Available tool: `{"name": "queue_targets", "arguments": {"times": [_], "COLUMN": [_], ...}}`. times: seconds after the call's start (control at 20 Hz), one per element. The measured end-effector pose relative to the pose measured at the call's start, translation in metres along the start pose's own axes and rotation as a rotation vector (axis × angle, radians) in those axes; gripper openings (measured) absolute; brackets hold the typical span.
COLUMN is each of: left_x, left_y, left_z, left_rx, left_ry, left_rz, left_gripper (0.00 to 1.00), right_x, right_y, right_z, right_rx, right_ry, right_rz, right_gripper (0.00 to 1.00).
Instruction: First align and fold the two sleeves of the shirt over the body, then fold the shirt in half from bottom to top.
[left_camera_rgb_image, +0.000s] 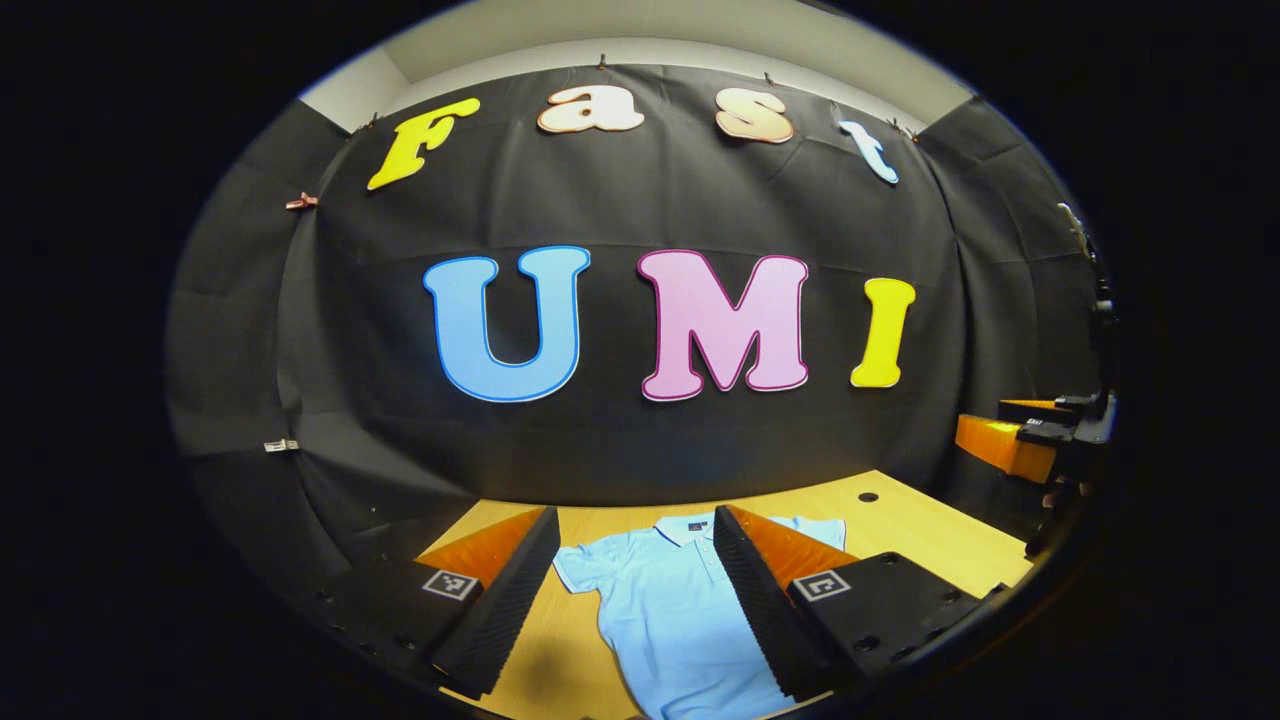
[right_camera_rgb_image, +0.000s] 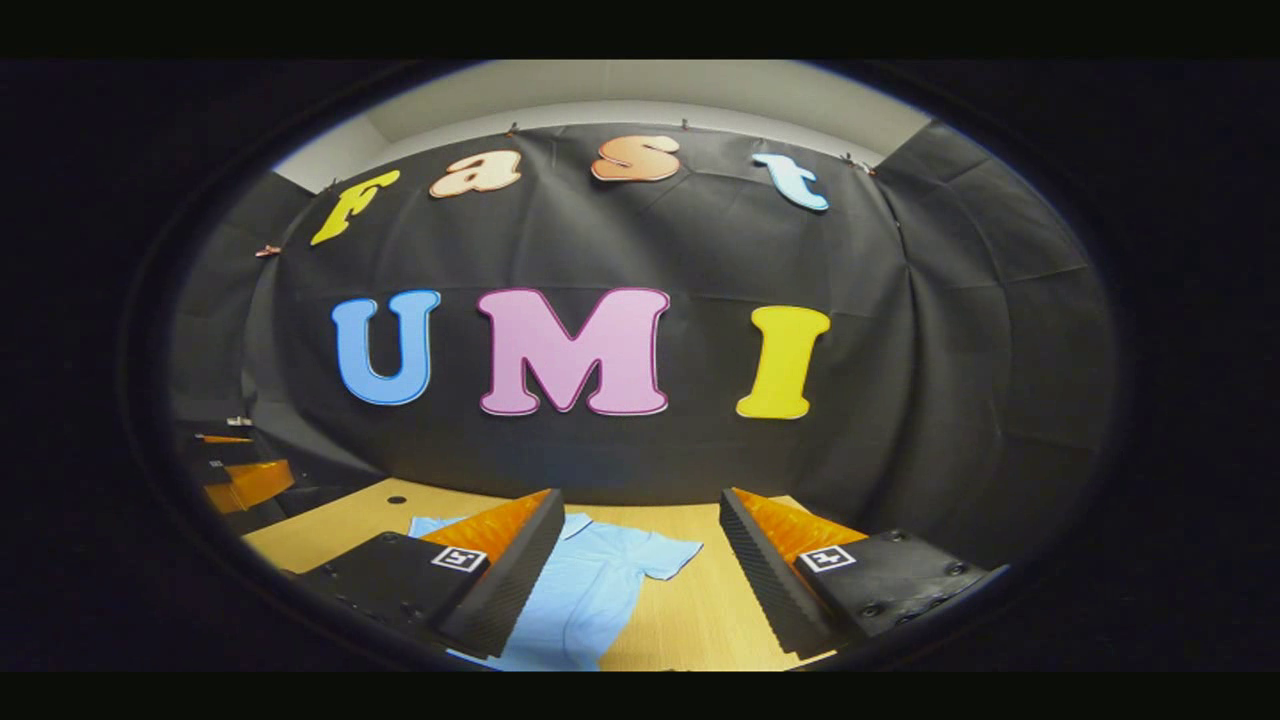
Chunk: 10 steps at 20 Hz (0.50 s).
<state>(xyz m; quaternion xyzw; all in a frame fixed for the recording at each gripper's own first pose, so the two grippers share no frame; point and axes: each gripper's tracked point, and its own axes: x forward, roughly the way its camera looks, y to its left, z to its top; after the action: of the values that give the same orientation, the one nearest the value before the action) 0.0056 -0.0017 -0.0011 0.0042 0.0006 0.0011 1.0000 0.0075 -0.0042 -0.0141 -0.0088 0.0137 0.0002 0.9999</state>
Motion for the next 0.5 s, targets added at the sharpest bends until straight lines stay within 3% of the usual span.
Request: {"name": "queue_targets", "arguments": {"times": [0.5], "left_x": [0.014], "left_y": [-0.003], "left_z": [-0.010], "left_rx": [-0.011], "left_ry": [0.026], "left_rz": [0.027], "left_gripper": [0.98], "right_x": [0.054], "right_y": [-0.019], "right_z": [-0.024], "right_rx": [-0.028], "right_ry": [0.078], "right_rz": [-0.013], "right_gripper": [0.97]}}
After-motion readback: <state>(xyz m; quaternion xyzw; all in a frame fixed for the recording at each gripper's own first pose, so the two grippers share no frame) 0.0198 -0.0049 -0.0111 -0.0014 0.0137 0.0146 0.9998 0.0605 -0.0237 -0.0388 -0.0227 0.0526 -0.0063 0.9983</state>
